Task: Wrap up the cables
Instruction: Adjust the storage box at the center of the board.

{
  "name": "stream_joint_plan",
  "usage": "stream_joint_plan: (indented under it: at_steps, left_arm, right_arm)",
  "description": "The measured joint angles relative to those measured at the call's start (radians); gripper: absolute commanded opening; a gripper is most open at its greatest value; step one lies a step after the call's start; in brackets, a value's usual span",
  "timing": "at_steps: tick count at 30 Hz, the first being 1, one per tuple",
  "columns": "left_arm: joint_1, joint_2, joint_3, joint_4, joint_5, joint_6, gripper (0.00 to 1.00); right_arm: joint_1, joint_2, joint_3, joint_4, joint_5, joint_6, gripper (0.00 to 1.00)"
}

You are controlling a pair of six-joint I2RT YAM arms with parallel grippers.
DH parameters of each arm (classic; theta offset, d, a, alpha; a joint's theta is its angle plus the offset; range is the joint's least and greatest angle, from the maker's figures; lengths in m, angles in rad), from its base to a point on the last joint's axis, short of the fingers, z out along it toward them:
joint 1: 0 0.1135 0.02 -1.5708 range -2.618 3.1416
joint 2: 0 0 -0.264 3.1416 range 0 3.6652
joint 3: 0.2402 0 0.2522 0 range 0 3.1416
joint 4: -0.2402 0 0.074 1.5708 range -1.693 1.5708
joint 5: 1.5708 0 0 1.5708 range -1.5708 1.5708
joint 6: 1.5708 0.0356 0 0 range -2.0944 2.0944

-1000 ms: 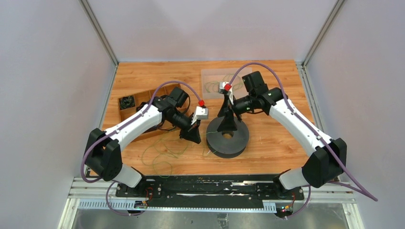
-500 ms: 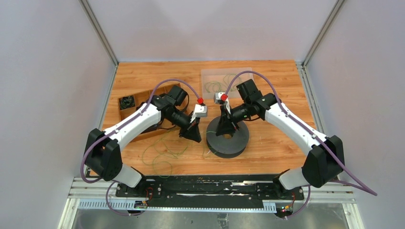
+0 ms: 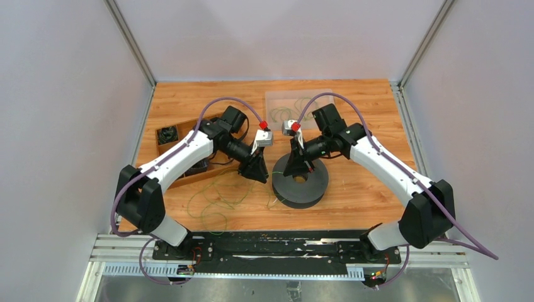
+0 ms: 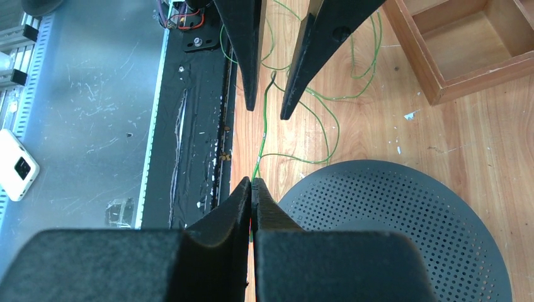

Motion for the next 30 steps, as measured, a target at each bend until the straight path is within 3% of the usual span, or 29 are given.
stream_joint_plan:
  at_steps: [5,18,25,30]
  left_arm:
    - [0.000,0.016,0.002,-0.002,0.010,0.003,0.21]
    - [0.000,0.017,0.002,-0.002,0.025,-0.001,0.28]
    - [0.000,0.018,0.002,-0.002,0.033,-0.006,0.16]
    - [0.000,0.018,0.002,-0.002,0.036,-0.014,0.00]
  right_arm:
    - [0.000,-0.007,0.000,0.002,0.008,0.016,0.01]
    - [-0.005,-0.009,-0.001,0.005,0.010,0.018,0.01]
    - [-0.007,-0.009,-0.006,0.006,0.010,0.018,0.01]
    - [-0.007,-0.009,-0.016,0.008,0.012,0.017,0.01]
